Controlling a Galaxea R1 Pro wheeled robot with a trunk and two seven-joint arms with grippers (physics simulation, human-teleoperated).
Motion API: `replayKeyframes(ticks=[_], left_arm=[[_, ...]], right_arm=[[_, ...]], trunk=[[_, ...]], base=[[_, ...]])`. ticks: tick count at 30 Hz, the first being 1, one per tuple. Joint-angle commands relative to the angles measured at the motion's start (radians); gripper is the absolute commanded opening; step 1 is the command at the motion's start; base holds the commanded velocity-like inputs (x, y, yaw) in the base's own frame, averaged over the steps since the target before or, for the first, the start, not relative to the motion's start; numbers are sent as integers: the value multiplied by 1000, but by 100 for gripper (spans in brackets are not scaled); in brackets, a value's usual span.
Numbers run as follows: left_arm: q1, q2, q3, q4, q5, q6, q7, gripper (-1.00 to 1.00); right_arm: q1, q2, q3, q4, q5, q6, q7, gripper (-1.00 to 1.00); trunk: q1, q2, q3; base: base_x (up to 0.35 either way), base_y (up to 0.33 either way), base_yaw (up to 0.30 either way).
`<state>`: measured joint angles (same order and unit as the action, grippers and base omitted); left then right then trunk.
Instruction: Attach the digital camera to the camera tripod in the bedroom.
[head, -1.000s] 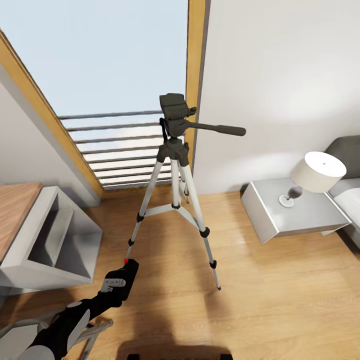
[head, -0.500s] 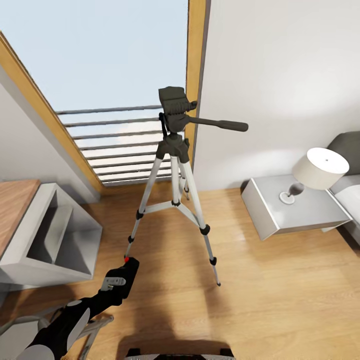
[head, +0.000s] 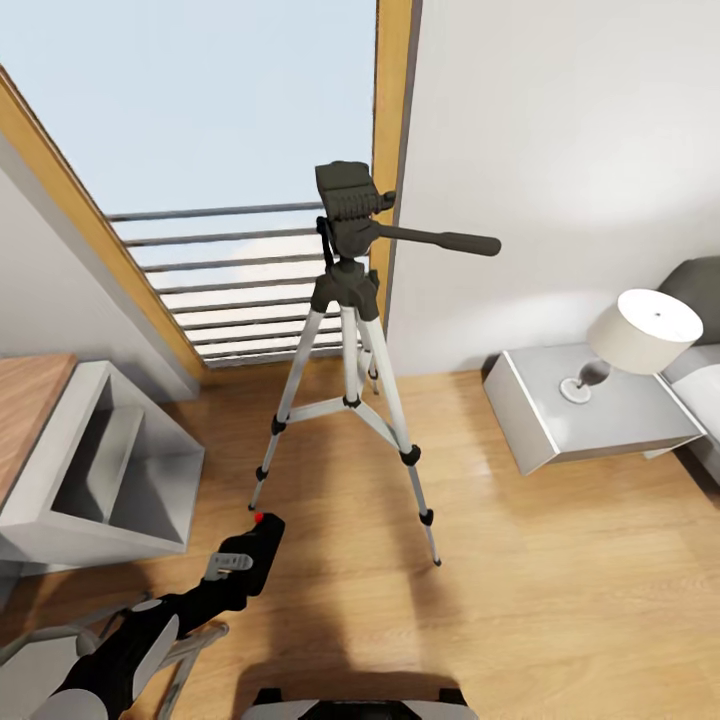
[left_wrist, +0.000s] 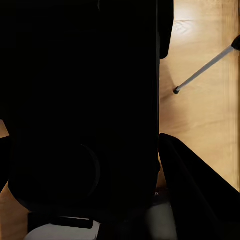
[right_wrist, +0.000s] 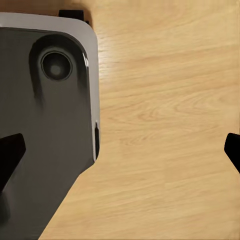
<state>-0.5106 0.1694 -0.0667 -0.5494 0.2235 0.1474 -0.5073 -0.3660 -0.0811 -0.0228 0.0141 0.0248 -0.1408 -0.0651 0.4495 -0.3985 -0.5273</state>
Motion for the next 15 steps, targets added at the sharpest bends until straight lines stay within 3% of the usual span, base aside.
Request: replayKeyframes(ticks=[1, 15], left_arm=[[0, 2, -3, -2, 10, 9, -8, -100], [0, 5, 0, -63, 13, 16, -23, -100]], right_arm=[[-1, 0, -3, -14, 3, -8, -2, 100], [-1, 3, 3, -325, 12, 31, 3, 100]], trunk=[[0, -2, -2], [0, -2, -3]], base=[[0, 0, 0], [0, 0, 0]])
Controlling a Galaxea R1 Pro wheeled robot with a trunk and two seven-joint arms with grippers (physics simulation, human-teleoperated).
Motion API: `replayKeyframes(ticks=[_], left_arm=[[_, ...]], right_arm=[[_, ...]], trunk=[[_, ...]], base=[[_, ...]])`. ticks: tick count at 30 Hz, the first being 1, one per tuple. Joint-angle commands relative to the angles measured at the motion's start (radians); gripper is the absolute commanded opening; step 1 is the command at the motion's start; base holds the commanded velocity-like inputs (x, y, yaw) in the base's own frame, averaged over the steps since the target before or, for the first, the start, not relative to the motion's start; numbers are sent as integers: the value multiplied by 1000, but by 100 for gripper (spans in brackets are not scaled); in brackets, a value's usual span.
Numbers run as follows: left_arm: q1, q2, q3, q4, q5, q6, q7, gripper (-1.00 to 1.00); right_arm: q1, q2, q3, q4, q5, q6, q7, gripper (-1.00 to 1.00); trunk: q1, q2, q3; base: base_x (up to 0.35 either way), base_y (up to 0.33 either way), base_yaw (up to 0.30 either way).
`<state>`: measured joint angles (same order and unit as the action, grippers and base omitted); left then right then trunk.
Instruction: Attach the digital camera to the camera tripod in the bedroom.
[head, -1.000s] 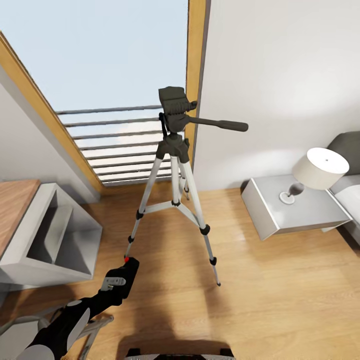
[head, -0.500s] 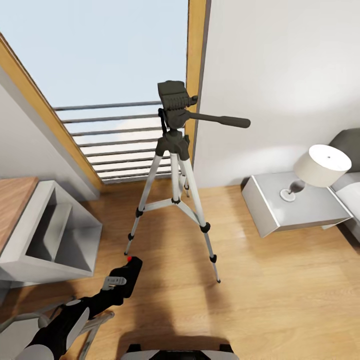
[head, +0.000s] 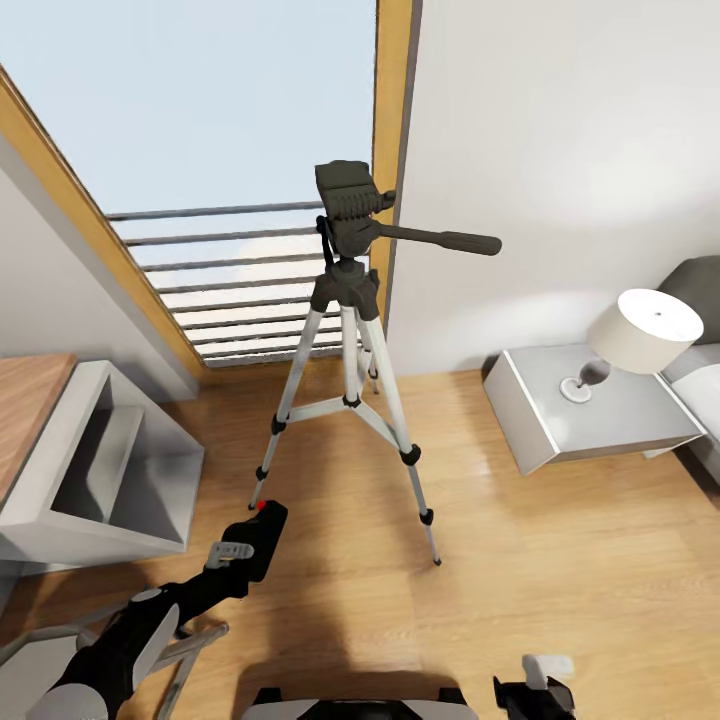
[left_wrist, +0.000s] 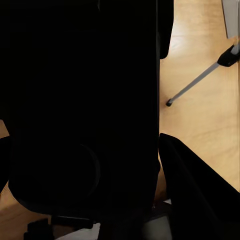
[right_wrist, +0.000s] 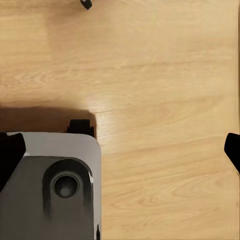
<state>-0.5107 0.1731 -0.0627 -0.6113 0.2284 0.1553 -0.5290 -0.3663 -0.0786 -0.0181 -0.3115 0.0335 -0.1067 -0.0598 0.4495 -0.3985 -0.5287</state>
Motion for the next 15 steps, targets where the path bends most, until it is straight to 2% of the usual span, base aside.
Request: replayKeyframes(ticks=[1, 6, 15], left_arm=[[0, 1, -3, -10, 9, 9, -1, -100], [0, 2, -2, -50, 9, 12, -2, -100], [0, 2, -2, -75, 10, 13, -2, -100]], right_arm=[[0, 0, -2, -17, 4, 7, -2, 100], [0, -1, -2, -102, 4, 49, -2, 100], [0, -4, -1, -151, 6, 66, 0, 100]], trunk=[[0, -1, -1], [0, -1, -1], [0, -1, -1]], base=[[0, 0, 0], [0, 0, 0], [0, 0, 0]])
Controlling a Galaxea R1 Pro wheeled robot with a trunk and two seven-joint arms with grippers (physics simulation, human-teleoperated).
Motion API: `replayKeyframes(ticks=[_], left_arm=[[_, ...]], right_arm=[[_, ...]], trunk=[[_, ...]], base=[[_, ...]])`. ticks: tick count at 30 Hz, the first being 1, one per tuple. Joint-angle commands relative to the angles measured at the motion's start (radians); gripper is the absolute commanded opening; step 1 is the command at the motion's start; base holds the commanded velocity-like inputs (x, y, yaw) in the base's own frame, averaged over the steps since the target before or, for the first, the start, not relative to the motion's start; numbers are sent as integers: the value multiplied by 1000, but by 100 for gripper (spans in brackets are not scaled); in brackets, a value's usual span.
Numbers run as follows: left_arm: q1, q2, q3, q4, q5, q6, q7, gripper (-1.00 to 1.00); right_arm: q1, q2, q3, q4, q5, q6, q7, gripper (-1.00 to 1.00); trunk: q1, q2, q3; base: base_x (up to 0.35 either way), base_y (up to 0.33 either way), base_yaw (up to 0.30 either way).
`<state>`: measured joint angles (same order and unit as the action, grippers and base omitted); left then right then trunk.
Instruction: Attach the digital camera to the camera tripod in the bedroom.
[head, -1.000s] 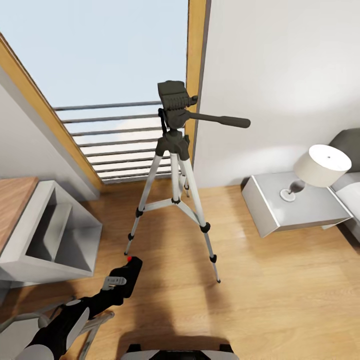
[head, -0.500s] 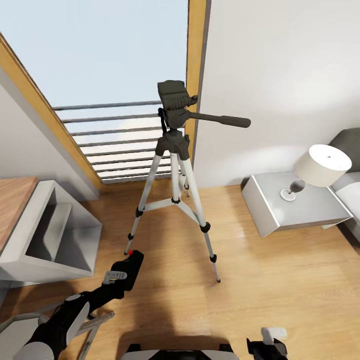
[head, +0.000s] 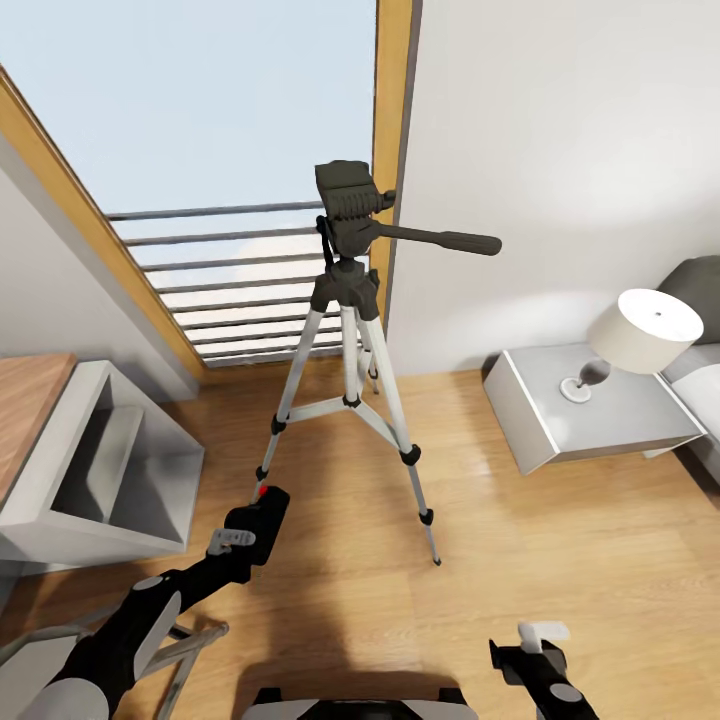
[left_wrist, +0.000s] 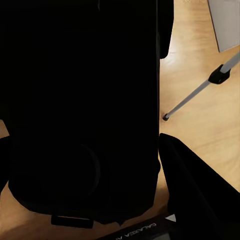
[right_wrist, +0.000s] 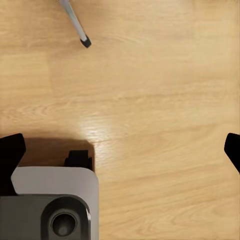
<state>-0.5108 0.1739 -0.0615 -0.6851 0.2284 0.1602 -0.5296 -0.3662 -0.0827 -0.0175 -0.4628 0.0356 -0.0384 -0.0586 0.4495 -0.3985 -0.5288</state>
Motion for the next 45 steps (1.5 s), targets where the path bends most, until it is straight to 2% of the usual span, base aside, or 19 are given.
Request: replayKeyframes(ticks=[1, 17, 28, 41, 45], left_arm=[[0, 1, -3, -2, 10, 8, -1, -100], [0, 0, -4, -48, 9, 11, 1, -100], [0, 1, -4, -67, 9, 16, 2, -100], [0, 4, -4, -66, 9, 15, 2, -100], [0, 4, -5, -61, 9, 15, 1, -100]], right_arm=[[0, 0, -1, -1, 4, -3, -1, 100], [0, -1, 2, -48, 13, -2, -12, 100], [0, -1, 3, -62, 13, -2, -76, 100], [0, -2, -2, -69, 14, -7, -87, 100], [0, -6, -7, -114, 15, 1, -85, 100]], trunk=[[0, -2, -1], [0, -2, -1], [0, -2, -1], [0, -2, -1], [0, -2, -1]], base=[[0, 0, 0], [6, 0, 0], [254, 0, 0], [95, 0, 0], [8, 0, 0]])
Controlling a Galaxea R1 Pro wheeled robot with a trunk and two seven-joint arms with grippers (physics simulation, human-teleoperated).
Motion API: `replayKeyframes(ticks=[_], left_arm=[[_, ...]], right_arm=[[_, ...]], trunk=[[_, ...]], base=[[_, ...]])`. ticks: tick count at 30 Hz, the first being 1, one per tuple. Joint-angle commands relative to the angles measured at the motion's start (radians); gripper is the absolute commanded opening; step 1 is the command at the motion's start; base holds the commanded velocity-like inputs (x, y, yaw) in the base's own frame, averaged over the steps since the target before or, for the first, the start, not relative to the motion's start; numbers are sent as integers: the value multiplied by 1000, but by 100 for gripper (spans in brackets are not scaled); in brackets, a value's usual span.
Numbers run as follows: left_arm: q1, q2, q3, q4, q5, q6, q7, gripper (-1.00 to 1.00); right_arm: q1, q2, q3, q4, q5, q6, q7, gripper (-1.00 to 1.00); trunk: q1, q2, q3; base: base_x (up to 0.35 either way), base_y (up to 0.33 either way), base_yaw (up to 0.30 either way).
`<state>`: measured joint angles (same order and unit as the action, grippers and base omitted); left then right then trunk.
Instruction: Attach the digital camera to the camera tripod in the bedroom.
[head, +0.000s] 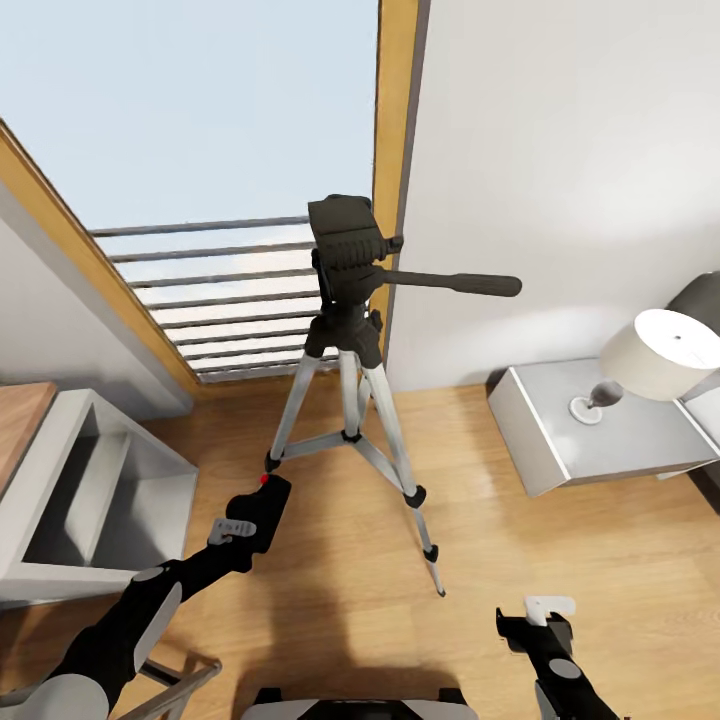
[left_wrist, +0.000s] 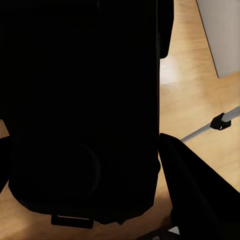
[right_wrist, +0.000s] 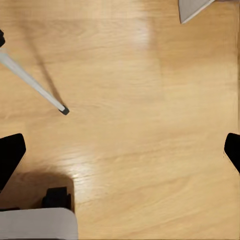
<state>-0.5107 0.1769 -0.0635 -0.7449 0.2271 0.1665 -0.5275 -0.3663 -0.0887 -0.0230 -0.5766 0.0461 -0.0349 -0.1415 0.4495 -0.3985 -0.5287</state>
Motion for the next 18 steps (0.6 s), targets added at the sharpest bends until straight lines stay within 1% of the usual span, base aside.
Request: replayKeyframes(ticks=[1, 3, 6, 8, 9, 13, 16, 18], left_arm=[[0, 1, -3, 0, 10, 8, -1, -100], [0, 1, -3, 2, 9, 8, -2, -100], [0, 1, -5, 5, 8, 8, -2, -100], [0, 0, -6, 8, 8, 8, -1, -100], [0, -1, -8, 13, 7, 6, 0, -100], [0, -2, -10, 38, 4, 1, 2, -100], [0, -4, -12, 62, 1, -2, 2, -100], [0, -5, -13, 75, -1, -3, 2, -100]], right_arm=[[0, -2, -2, -19, 5, 4, 0, 100], [0, -9, -2, -65, 6, 30, 2, 100], [0, -18, -2, -151, 3, 103, 10, 100], [0, -20, -2, -212, 2, 169, 19, 100], [1, -21, -2, -274, -1, 238, 31, 100], [5, -21, -2, -393, -6, 361, 68, 100], [7, -19, -2, -473, -9, 425, 102, 100], [8, -18, -2, -517, -10, 453, 124, 100]], trunk=[[0, -2, -1], [0, -2, -1], [0, -2, -1], [0, -2, -1], [0, -2, -1], [0, -2, -1], [0, -2, -1], [0, -2, -1]], base=[[4, 0, 0], [3, 0, 0], [2, 0, 0], [1, 0, 0], [0, 0, 0], [0, 0, 0], [0, 0, 0], [0, 0, 0]])
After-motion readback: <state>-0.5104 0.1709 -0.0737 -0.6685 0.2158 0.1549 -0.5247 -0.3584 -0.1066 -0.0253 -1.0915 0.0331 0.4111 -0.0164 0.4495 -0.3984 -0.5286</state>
